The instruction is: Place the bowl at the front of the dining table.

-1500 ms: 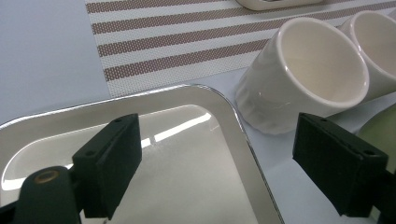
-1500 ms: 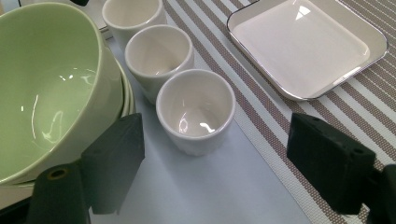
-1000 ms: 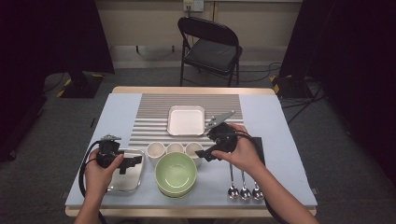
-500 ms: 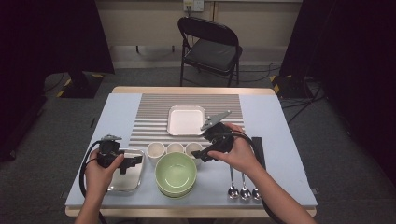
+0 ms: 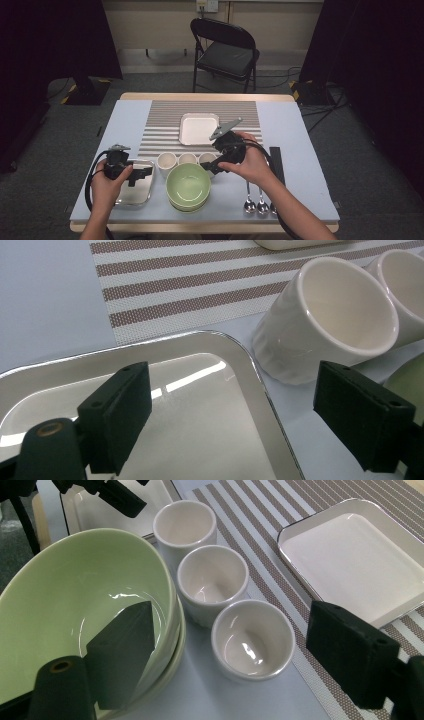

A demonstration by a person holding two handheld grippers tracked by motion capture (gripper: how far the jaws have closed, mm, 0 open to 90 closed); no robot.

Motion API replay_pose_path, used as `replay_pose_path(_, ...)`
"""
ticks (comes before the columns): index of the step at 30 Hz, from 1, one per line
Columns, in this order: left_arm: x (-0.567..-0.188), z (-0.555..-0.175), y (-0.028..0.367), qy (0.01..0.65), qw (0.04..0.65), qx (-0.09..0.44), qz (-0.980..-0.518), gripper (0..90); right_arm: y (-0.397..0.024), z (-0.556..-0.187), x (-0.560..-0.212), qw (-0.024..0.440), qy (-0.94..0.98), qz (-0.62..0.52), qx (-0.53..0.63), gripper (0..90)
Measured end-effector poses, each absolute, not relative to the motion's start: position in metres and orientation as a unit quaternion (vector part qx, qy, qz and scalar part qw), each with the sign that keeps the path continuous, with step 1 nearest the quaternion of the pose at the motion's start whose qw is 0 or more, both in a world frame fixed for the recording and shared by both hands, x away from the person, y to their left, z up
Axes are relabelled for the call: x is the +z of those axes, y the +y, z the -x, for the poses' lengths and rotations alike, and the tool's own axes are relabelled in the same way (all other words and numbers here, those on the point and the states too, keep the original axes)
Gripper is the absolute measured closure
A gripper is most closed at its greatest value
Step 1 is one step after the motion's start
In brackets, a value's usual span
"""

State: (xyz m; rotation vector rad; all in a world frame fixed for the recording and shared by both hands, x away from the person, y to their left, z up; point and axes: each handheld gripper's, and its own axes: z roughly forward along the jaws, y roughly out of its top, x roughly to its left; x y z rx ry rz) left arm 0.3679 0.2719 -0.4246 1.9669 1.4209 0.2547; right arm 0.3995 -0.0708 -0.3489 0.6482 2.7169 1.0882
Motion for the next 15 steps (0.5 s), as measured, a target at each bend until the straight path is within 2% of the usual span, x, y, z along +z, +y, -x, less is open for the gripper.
replay_pose_path(15,-0.425,-0.367,0.271,0.546,0.343,0.099,-0.758,15.4,-0.052,-0.396,-0.357,0.065,0.914,-0.195,0.349,17.3)
